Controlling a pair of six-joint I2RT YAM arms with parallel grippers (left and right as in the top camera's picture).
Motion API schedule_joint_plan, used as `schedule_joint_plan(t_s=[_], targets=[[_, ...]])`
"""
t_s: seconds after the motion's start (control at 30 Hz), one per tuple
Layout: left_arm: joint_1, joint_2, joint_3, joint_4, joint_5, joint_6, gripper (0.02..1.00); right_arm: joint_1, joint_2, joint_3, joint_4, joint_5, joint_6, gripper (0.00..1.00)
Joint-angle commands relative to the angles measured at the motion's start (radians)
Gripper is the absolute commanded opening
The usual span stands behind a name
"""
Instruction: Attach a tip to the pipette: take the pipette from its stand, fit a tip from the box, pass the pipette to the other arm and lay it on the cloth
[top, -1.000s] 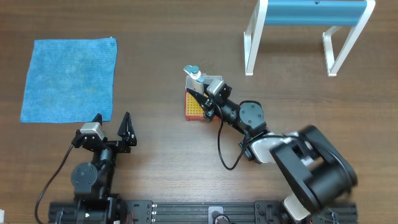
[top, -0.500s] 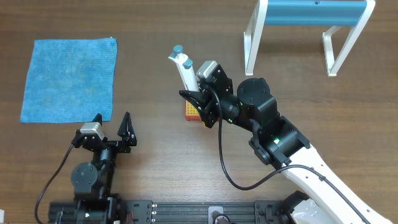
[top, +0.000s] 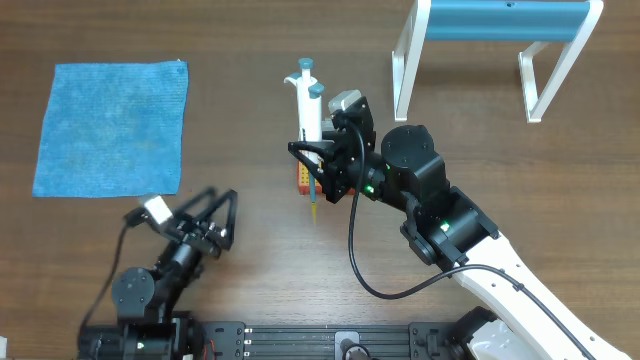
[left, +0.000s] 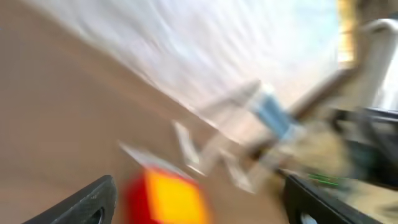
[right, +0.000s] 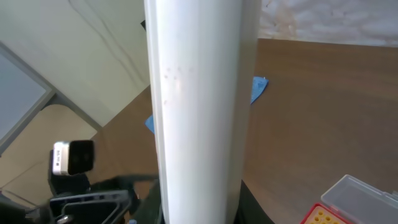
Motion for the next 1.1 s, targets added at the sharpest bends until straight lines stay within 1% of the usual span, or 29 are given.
schedule_joint_plan(t_s=[0.03, 0.07, 0.1, 0.13, 0.17, 0.27, 0.3, 0.37, 0.4, 0.43, 0.47, 0.53, 0.6, 0.63, 0.7, 0.87, 0.9, 0.93, 0.97, 1.0, 1.03, 1.07, 1.1], targets=[[0.000, -0.006, -0.001, 0.114, 0.046, -0.452, 0.860, 0.002, -0.010, 0.014, 0.000, -0.029, 0.090, 0.084], [0.000, 0.005, 0.000, 0.234, -0.003, -0.456, 0.860, 0.002, -0.010, 0.014, 0.000, -0.076, 0.085, 0.084], [0.000, 0.023, 0.009, 0.298, -0.022, -0.456, 0.862, 0.002, -0.010, 0.014, 0.000, -0.105, 0.075, 0.084], [0.000, 0.051, 0.036, 0.316, -0.023, -0.453, 0.862, 0.002, -0.010, 0.014, 0.000, -0.149, 0.074, 0.084], [0.000, 0.170, 0.142, 0.307, 0.050, -0.378, 0.858, 0.002, -0.010, 0.014, 0.000, -0.192, 0.074, 0.084], [0.000, 0.400, 0.334, 0.307, 0.213, -0.254, 0.858, 0.002, -0.010, 0.014, 0.001, -0.238, 0.071, 0.082], [0.000, 0.547, 0.455, 0.308, 0.330, -0.190, 0.858, 0.002, -0.010, 0.014, 0.002, -0.255, 0.070, 0.084], [-0.002, 0.736, 0.609, 0.308, 0.513, -0.113, 0.858, 0.002, -0.010, 0.014, 0.005, -0.298, 0.059, 0.086], [-0.002, 0.816, 0.668, 0.308, 0.592, -0.086, 0.858, 0.002, -0.010, 0.014, 0.008, -0.317, 0.055, 0.084], [-0.002, 0.924, 0.750, 0.313, 0.701, -0.059, 0.858, 0.002, -0.010, 0.014, 0.013, -0.332, 0.055, 0.084], [-0.002, 1.010, 0.813, 0.348, 0.786, -0.054, 0.858, 0.002, -0.010, 0.014, 0.013, -0.332, 0.055, 0.084], [-0.005, 1.112, 0.879, 0.429, 0.875, -0.059, 0.853, 0.002, -0.010, 0.014, 0.021, -0.332, 0.055, 0.084], [-0.031, 1.196, 0.929, 0.505, 0.946, -0.065, 0.855, 0.002, -0.010, 0.014, 0.048, -0.332, 0.055, 0.084], [-0.044, 1.213, 0.937, 0.521, 0.960, -0.065, 0.855, 0.002, -0.010, 0.014, 0.059, -0.332, 0.055, 0.084], [-0.095, 1.241, 0.941, 0.548, 0.961, -0.064, 0.855, 0.002, -0.010, 0.014, 0.074, -0.332, 0.055, 0.084], [-0.174, 1.241, 0.941, 0.570, 0.961, -0.064, 0.844, 0.002, -0.010, 0.014, 0.074, -0.339, 0.055, 0.084], [-0.185, 1.241, 0.941, 0.570, 0.961, -0.064, 0.761, 0.002, -0.010, 0.014, 0.074, -0.339, 0.055, 0.084], [-0.186, 1.241, 0.941, 0.570, 0.961, -0.061, 0.507, 0.002, -0.010, 0.014, 0.074, -0.339, 0.055, 0.084], [-0.184, 1.241, 0.941, 0.570, 0.961, -0.061, 0.369, 0.002, -0.010, 0.014, 0.074, -0.339, 0.055, 0.086], [-0.183, 1.241, 0.941, 0.570, 0.958, -0.061, 0.145, 0.002, -0.010, 0.014, 0.074, -0.339, 0.055, 0.084], [-0.183, 1.241, 0.940, 0.569, 0.957, -0.061, 0.027, 0.002, -0.010, 0.014, 0.074, -0.339, 0.055, 0.084], [-0.183, 1.242, 0.940, 0.569, 0.957, -0.061, 0.027, 0.002, -0.010, 0.014, 0.074, -0.339, 0.055, 0.084], [-0.183, 1.245, 0.940, 0.569, 0.954, -0.061, 0.027, 0.002, -0.010, 0.014, 0.074, -0.339, 0.055, 0.301]])
